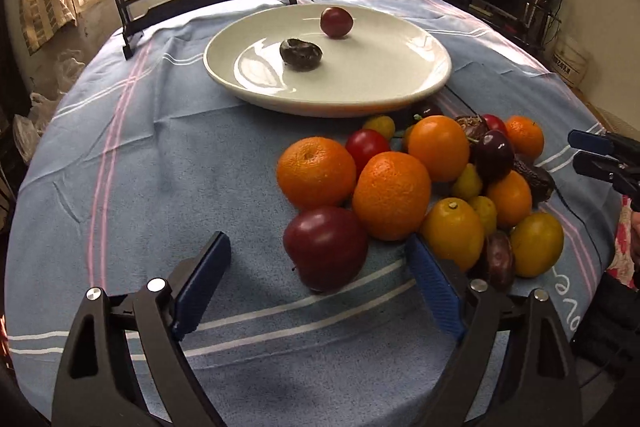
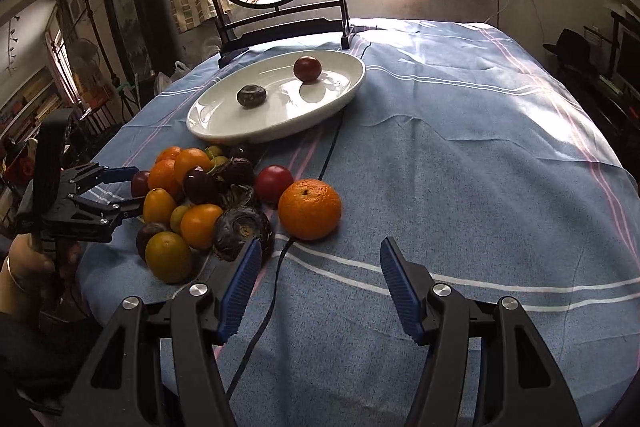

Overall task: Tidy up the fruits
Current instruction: 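Grasp a dark red plum with the left tool while the right tool grasps a tangerine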

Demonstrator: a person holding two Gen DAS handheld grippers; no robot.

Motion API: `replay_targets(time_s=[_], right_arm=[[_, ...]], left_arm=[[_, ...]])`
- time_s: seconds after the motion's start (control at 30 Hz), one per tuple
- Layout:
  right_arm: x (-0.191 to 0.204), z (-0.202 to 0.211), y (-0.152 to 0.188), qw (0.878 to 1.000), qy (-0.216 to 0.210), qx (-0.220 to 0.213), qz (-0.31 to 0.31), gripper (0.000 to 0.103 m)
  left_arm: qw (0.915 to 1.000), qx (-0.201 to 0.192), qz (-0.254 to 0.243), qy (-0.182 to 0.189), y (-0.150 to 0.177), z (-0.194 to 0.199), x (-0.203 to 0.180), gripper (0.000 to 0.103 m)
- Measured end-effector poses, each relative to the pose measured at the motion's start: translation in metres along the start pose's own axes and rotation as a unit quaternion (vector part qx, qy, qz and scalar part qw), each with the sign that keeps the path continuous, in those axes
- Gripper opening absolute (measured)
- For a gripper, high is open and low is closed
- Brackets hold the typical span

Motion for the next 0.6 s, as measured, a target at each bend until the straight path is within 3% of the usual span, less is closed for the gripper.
replay_targets(time_s=[0.07, 0.17, 0.33, 0.47, 0.6], right_arm=[[0.002, -0.004, -0.002, 1.000, -0.003, 0.002, 0.003, 0.054], [0.006, -0.012, -0.008, 1.000, -0.002, 0.005, 0.010, 0.054], [0.011, -0.032, -0.018, 0.999, 0.009, 0.019, 0.025, 0.054], [0.006, -0.045, -0.021, 0.999, 0.010, 0.029, 0.010, 0.054], [0.004, -0.045, -0.020, 1.000, 0.005, 0.026, 0.004, 0.054]], left_arm=[[0.9997, -0.004, 0.001, 0.024, 0.003, 0.002, -0.005, 0.054], [0.9998, -0.020, 0.004, -0.001, 0.007, 0.011, -0.002, 0.042], [0.9983, -0.049, 0.031, 0.002, 0.008, 0.036, 0.006, 0.042], [0.9988, -0.038, 0.031, -0.010, 0.011, 0.031, 0.011, 0.044], [0.9989, -0.036, 0.030, -0.002, 0.010, 0.026, 0.010, 0.056]])
Point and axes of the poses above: each gripper's, at about its wrist camera, not at the fingertips, and z roughly against the way its jaws point, x to its left, y to its underside, the point moved 8 cm from there along -z, roughly the way its jaws point, and after that the axes turned 1 degree about z, right-handed, at the moved point
